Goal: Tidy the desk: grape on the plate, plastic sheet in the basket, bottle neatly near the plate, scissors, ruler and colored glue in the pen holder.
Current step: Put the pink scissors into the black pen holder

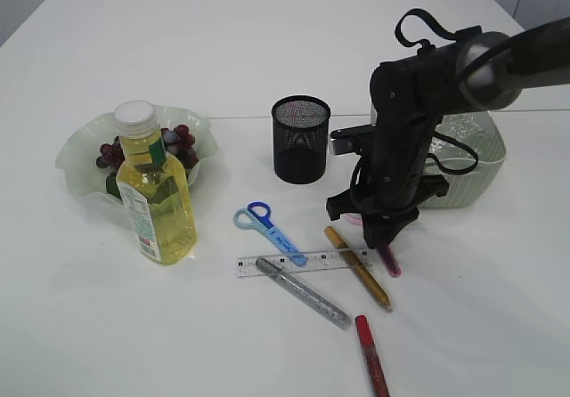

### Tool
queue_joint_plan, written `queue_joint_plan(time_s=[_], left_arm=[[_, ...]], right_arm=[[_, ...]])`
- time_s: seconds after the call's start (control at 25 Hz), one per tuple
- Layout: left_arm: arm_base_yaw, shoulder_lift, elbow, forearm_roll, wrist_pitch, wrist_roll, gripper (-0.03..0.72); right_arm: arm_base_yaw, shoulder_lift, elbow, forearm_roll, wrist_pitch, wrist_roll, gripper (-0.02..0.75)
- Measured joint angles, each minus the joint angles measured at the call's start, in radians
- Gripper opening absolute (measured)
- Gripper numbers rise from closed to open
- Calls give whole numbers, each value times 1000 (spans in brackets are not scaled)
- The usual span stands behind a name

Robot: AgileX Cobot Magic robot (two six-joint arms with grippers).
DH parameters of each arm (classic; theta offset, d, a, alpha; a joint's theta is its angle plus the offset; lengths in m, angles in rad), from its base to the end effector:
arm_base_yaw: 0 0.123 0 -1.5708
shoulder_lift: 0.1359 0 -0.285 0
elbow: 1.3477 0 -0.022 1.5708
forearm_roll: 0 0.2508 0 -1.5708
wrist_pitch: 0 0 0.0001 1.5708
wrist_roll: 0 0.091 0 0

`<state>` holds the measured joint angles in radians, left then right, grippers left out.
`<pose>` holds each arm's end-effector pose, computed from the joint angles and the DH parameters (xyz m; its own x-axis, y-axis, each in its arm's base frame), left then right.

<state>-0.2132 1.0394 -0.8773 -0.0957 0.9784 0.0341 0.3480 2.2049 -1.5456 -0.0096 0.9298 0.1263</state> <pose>0.1811 -0.0466 0.3104 -0.8530 0.1648 -0.4951 0.2329 0.9693 -0.0785 0.4020 0.1451 0.1195 -0.9720 -0.2247 -0.0693 -0.2252 0.9743 0.0007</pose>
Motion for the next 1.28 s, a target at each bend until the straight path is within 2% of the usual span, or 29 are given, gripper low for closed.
queue_joint_plan(time_s=[0.56,1.04,1.28], left_arm=[[0,0,0,0,-3,0,241],[0,0,0,0,-3,0,241],[0,0,0,-4,-3,0,241]], right_arm=[[0,-61,-21,23,40,-80,134],[0,-140,-42,245,88,-284,133],[-2,-175,-116,338,94,-366,133]])
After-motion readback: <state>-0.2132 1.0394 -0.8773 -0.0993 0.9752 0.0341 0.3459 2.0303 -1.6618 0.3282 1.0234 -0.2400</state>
